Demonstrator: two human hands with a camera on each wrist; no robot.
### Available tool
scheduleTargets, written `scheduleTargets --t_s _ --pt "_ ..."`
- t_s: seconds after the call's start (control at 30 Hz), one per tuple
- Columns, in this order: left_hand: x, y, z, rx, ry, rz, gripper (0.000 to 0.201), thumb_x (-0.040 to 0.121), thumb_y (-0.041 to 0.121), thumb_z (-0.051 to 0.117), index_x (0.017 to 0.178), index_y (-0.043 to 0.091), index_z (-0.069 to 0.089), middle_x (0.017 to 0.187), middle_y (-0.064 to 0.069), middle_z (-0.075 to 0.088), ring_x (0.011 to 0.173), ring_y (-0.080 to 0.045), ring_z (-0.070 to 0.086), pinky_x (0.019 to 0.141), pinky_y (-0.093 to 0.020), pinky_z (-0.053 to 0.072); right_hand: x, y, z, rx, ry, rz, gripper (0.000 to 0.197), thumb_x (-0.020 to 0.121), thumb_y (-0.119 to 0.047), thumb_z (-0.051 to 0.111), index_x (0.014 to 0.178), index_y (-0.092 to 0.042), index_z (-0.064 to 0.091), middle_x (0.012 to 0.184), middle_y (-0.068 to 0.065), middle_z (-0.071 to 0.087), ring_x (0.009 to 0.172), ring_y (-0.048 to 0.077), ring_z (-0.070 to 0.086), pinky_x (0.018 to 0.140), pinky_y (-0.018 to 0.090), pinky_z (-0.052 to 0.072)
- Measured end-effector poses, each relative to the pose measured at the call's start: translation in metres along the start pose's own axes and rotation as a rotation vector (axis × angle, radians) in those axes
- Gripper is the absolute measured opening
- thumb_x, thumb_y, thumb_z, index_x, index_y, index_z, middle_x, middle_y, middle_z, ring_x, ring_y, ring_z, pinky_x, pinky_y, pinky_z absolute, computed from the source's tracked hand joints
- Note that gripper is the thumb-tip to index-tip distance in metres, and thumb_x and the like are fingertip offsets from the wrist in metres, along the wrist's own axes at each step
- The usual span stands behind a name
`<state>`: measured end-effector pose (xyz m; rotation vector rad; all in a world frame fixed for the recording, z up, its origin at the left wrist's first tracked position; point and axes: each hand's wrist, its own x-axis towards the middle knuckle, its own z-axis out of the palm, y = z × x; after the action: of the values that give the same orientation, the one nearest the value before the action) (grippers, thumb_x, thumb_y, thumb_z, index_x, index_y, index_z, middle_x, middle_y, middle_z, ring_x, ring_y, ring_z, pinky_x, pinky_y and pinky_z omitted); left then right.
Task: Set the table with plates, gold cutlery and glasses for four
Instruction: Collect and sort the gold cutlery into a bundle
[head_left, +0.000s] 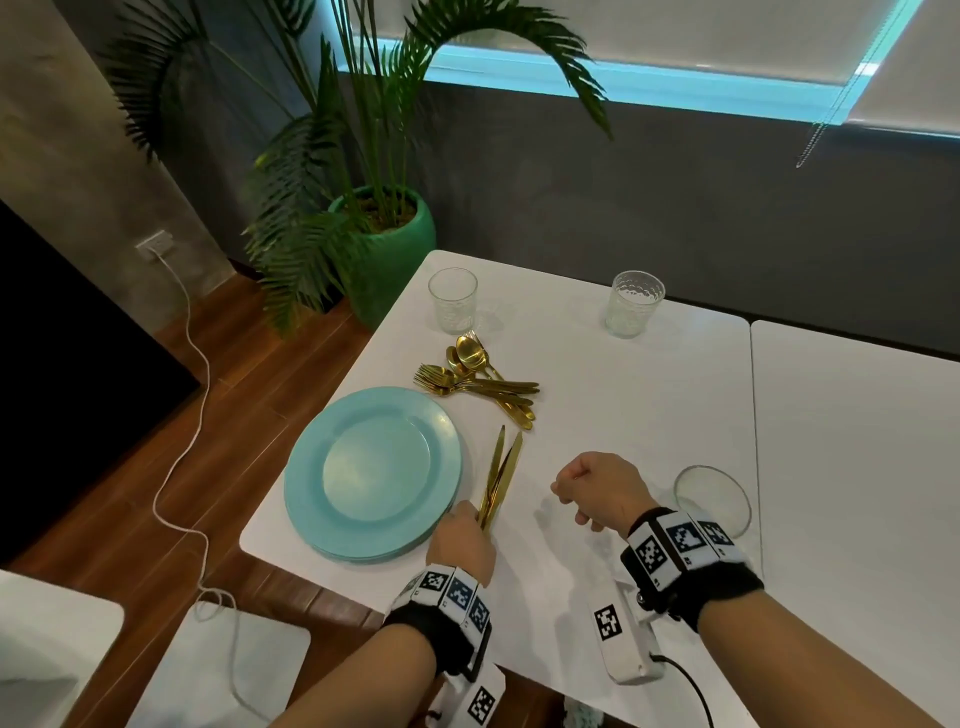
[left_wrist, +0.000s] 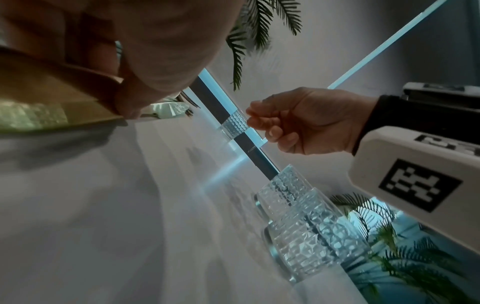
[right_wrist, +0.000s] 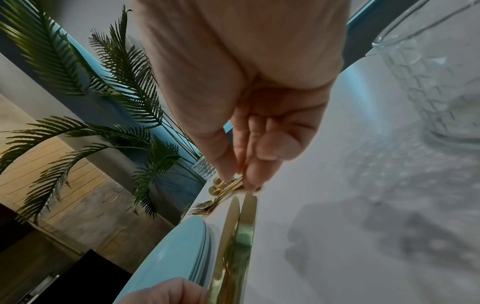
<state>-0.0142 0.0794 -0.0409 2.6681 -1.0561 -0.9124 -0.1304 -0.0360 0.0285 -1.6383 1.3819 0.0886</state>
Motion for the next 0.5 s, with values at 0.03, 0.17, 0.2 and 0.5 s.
scheduleTargets --t_s 0.03,0.17,0.2,0.5 --pt "0.001 0.001 0.000 0.004 -0.002 -0.011 0.025 0.095 0.015 0.046 0.119 0.009 0.047 0.121 -0.009 0.059 0.111 -0.021 0.059 0.090 -0.025 0.046 0.000 0.000 0.000 0.007 0.002 0.000 0.008 0.087 -0.018 0.060 0.080 -0.014 0.059 0.087 0.004 0.066 0.058 0.014 0.057 0.048 0.021 0.045" --pt "0.001 0.005 -0.004 0.100 -0.005 -0.006 0.026 0.096 0.014 0.043 0.120 0.008 0.049 0.119 -0.009 0.058 0.109 -0.022 0.058 0.088 -0.026 0.047 0.001 0.001 -0.003 0.005 0.007 0.001 0.007 0.087 -0.018 0.060 0.081 -0.015 0.059 0.086 0.003 0.066 0.057 0.013 0.057 0.047 0.021 0.044" --pt "0.001 0.005 -0.003 0.134 -0.005 0.004 0.027 0.096 0.015 0.043 0.121 0.008 0.050 0.120 -0.008 0.056 0.110 -0.022 0.057 0.088 -0.026 0.047 0.001 0.002 -0.003 0.002 0.010 0.002 0.007 0.088 -0.018 0.060 0.082 -0.015 0.059 0.087 0.003 0.066 0.058 0.013 0.057 0.047 0.021 0.044" --pt "0.002 0.011 -0.010 0.376 -0.005 0.021 0.026 0.097 0.023 0.047 0.117 0.011 0.058 0.118 -0.006 0.062 0.109 -0.020 0.061 0.089 -0.027 0.048 -0.002 0.003 -0.016 0.024 0.021 -0.001 0.006 0.087 -0.019 0.060 0.083 -0.014 0.061 0.087 0.001 0.065 0.059 0.012 0.057 0.048 0.020 0.045"
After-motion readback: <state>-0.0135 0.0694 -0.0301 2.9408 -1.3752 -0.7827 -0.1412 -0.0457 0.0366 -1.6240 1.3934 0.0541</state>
